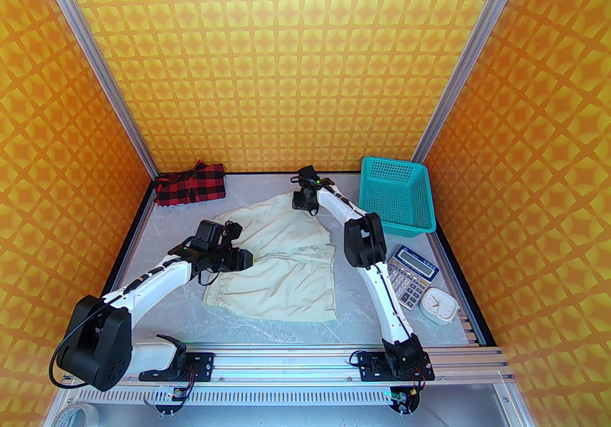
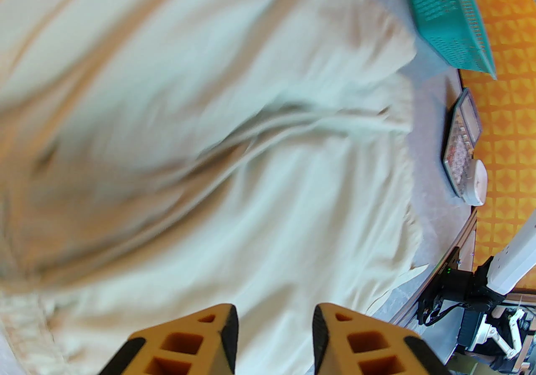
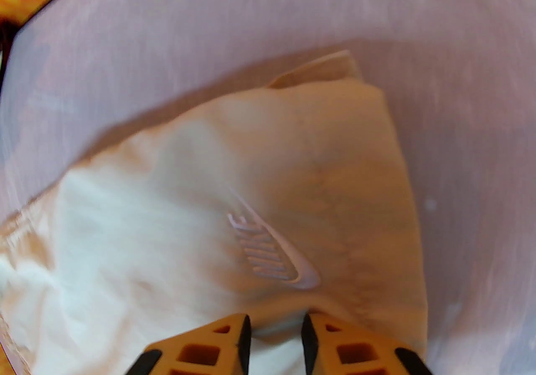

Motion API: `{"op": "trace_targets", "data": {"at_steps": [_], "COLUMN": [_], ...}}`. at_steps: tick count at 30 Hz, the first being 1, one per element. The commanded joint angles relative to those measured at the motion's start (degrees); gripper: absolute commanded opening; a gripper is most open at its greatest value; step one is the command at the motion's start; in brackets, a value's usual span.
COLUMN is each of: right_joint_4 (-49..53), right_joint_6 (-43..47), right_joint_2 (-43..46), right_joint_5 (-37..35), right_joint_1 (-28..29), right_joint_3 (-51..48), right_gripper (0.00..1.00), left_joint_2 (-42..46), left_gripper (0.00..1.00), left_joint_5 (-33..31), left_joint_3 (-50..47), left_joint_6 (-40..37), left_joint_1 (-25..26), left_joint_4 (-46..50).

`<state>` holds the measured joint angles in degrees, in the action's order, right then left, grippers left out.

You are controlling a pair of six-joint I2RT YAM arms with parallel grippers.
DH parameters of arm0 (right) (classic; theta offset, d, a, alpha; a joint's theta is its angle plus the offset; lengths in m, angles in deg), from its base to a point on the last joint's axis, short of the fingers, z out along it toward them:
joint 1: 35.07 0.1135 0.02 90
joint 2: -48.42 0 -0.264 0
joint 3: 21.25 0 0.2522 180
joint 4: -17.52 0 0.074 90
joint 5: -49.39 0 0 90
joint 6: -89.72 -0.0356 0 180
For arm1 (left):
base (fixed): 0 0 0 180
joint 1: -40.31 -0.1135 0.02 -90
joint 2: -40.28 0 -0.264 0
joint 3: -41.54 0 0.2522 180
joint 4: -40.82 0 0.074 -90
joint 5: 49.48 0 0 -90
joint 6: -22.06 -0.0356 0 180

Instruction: Fold and stack the mixed laundry pile

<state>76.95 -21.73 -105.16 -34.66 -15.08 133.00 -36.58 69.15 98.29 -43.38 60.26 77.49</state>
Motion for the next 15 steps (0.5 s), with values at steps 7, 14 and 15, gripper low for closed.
{"op": "trace_targets", "data": {"at_steps": [7, 14, 15], "right_joint_4": [-4.3, -8.2, -8.4], "right_joint_6": [-4.6, -3.0, -3.0], "right_joint_2": [-5.1, 5.2, 7.7], "right_joint_5": [3.7, 8.4, 9.2], "right_joint_1": [-5.5, -5.6, -5.6], "right_joint_3": [3.7, 1.5, -0.3], "right_gripper": [0.35, 0.37, 0.38], "left_joint_2": [2.6, 9.1, 9.9], "left_gripper": [0.36, 0.56, 0.58], "left_joint_5": [-1.8, -7.3, -8.4], "left_joint_3": [-1.1, -3.4, -3.8], "left_joint_6": [2.7, 3.8, 3.9], "left_joint_1": [-0.1, -4.9, -6.0], "left_joint_4": [1.7, 7.9, 9.1]}}
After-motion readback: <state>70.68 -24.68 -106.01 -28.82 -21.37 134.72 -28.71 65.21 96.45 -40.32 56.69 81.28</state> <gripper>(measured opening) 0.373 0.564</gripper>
